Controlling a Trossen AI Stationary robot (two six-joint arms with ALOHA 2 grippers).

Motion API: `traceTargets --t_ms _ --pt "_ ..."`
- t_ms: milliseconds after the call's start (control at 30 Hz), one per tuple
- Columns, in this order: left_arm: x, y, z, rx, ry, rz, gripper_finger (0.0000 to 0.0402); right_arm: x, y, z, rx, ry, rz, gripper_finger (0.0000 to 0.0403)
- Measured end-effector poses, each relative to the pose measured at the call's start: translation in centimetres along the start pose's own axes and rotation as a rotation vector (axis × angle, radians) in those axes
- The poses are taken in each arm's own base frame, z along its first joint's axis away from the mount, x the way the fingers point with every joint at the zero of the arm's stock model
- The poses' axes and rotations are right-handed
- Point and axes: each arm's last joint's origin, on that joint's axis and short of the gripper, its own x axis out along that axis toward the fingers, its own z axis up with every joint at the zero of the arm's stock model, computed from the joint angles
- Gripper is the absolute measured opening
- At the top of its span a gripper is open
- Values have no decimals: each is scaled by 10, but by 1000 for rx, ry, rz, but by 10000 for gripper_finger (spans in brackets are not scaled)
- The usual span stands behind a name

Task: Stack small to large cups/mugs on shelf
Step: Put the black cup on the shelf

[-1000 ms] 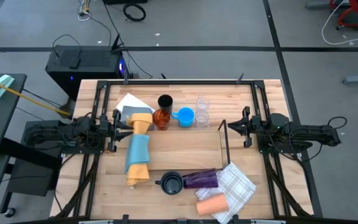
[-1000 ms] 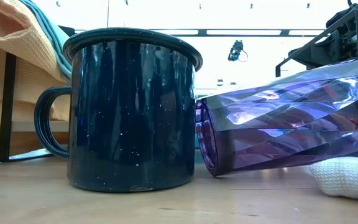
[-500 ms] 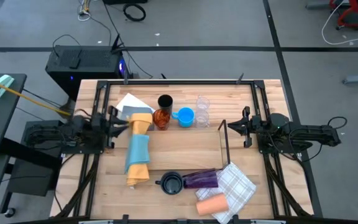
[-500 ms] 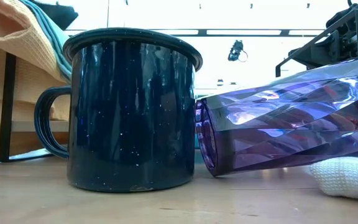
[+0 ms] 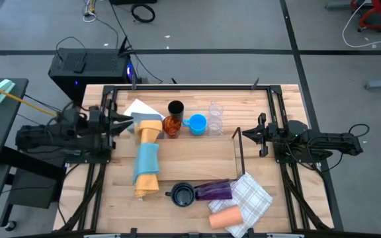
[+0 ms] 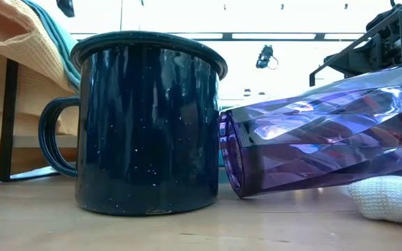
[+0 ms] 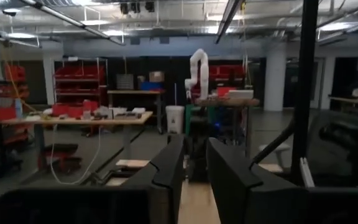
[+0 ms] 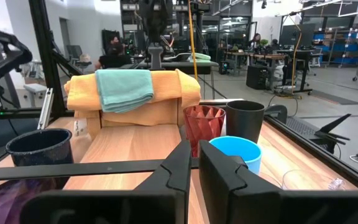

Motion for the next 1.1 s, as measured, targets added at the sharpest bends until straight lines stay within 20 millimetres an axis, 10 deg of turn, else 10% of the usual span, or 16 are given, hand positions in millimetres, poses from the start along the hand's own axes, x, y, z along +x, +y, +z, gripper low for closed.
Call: traceTargets --t_ms 367,833,1100 --pt "47 -4 54 -31 15 33 76 0 0 0 0 0 0 38" --pt "131 -4 65 -67 255 193 71 0 0 3 0 -27 0 38" --pt "170 0 99 4 256 124 69 -9 -1 45 14 -349 -24 38"
